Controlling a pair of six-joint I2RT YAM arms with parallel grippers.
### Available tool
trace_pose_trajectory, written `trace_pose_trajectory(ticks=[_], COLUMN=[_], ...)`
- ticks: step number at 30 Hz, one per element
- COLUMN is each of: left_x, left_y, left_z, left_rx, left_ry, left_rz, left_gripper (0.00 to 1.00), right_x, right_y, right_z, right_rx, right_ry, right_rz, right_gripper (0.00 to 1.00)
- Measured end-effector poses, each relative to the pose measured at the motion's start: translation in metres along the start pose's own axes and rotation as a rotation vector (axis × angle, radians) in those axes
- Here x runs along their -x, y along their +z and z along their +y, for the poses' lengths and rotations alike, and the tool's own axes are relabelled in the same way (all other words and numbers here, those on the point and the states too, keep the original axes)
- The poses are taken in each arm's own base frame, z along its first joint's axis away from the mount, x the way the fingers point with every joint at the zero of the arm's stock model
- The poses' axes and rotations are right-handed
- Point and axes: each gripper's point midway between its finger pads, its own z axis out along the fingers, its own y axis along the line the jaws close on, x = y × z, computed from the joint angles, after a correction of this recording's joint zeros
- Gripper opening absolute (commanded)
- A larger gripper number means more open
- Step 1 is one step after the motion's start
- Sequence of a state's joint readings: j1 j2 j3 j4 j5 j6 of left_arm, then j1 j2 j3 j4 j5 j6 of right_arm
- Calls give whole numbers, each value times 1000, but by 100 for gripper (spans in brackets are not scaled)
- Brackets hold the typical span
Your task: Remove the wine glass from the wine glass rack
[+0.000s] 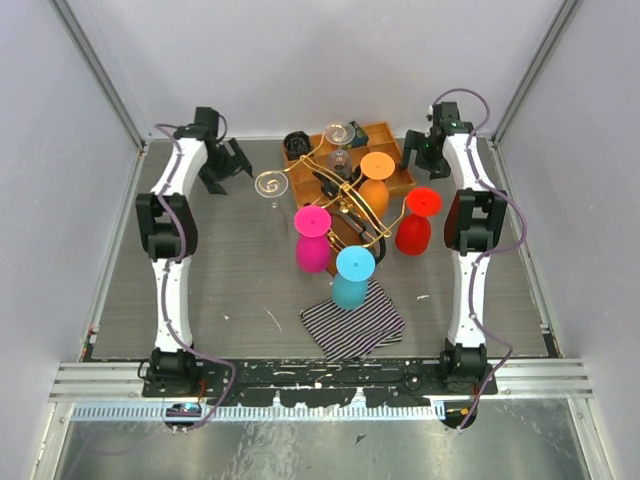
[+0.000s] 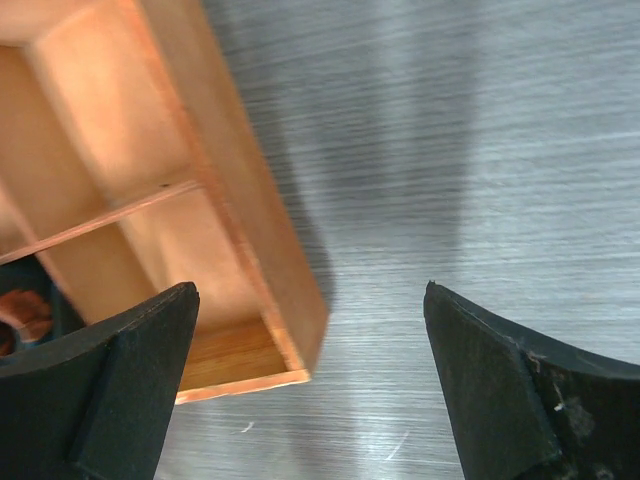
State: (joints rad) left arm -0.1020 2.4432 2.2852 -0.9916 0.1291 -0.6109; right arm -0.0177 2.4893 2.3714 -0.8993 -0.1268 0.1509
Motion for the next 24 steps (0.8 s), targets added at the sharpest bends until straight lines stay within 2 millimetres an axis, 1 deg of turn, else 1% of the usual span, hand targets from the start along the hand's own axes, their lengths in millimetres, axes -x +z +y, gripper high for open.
trace_pose_trajectory(ticks=[3, 6, 9, 12, 14, 16, 20, 24], left_x=[17, 24, 22, 17, 13, 8, -1, -6], left_y=[-21, -36, -46, -49, -49, -48, -48, -52], left_z=[13, 11, 5, 1, 3, 7, 13, 17], left_rx=[5, -8, -17, -17, -11, 1, 19, 25], left_ry=[-41, -48, -37, -29, -28, -31, -35, -29], left_rz=[-41, -69, -74, -69, -57, -44, -19, -10], left_gripper=[98, 99, 99, 99, 98, 99, 98, 99], right_x=[-7, -13, -16, -21, -23, -25, -33, -47], right_y=[6, 10, 10, 10, 10, 10, 2, -18], right_z=[-13, -23, -29, -32, -37, -46, -81, -131], right_rx=[-49, -83, -112, -141, -148, -158, -189, -285], right_ry=[9, 20, 31, 58, 91, 142, 276, 383], right_rz=[23, 42, 53, 71, 78, 82, 94, 104], right_gripper=[100, 100, 100, 100, 100, 100, 100, 100])
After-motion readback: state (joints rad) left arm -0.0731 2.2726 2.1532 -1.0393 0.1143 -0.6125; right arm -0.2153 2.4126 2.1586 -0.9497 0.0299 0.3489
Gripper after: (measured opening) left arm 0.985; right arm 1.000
